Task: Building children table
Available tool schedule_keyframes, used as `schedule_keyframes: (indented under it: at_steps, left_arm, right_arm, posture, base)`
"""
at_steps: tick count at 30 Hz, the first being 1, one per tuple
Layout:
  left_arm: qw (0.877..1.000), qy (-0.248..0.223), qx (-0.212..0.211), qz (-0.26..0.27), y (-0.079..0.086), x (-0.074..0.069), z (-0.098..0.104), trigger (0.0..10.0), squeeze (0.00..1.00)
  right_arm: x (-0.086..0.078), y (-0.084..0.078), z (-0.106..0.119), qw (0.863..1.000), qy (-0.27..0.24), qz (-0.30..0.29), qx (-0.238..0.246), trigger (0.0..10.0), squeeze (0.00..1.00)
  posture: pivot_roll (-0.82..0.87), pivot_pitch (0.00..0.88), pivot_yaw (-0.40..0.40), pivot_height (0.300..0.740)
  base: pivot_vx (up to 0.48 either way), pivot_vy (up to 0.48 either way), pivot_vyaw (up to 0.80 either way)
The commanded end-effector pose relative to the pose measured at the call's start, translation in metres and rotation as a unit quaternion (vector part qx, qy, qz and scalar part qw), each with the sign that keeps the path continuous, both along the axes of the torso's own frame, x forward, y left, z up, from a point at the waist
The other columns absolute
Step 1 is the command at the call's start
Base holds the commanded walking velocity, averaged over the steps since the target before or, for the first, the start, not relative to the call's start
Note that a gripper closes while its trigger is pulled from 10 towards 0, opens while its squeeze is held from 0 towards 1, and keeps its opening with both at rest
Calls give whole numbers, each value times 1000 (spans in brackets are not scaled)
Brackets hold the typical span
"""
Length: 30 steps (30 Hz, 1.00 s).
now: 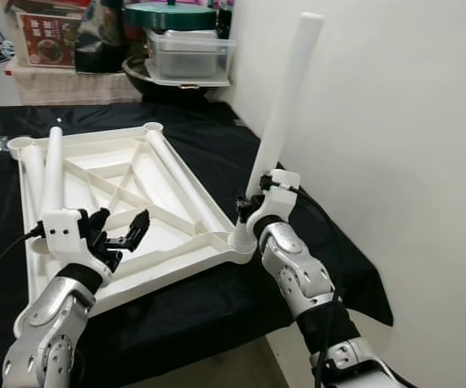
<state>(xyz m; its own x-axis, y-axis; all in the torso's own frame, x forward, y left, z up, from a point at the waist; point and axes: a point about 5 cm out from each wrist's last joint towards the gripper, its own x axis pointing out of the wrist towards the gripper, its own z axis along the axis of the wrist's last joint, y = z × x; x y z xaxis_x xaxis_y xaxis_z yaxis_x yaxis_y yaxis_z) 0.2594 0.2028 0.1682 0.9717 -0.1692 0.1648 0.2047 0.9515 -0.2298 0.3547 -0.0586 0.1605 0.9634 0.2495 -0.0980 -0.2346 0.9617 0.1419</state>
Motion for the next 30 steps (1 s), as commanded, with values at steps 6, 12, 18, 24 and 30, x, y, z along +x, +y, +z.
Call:
schedule_keyframes:
  at_steps: [6, 12, 18, 24, 30]
  left_arm:
    - [1000, 2, 2, -2, 0, 1, -1, 10000, 0]
    - [1000, 2, 2, -1, 1, 0, 0, 10000, 0]
    - [1000, 8, 26, 11, 2, -2, 0, 10000, 0]
    - [995, 13, 89, 46, -1, -7, 3, 10000, 0]
    - [990, 9, 117, 73, -7, -16, 11, 10000, 0]
  right_arm:
    - [-2, 9, -11, 1000, 15, 24, 4, 10000, 1000]
    - [-9, 16, 5, 997, -41, 63, 29, 10000, 1000]
    - [-16, 1, 10, 994, -68, 82, 7, 10000, 1000]
    - [-33, -25, 13, 993, -65, 100, -3, 10000, 1000]
    - [-50, -44, 14, 992, -60, 113, -13, 10000, 0]
  posture:
    - [190, 0, -146, 714]
    - [183, 0, -141, 714]
    - [163, 0, -138, 714]
    - [134, 0, -128, 714]
    - [124, 0, -118, 714]
  base:
    - [0, 0, 0]
    - [0, 0, 0]
    - [0, 0, 0]
    - [0, 0, 0]
    - [0, 0, 0]
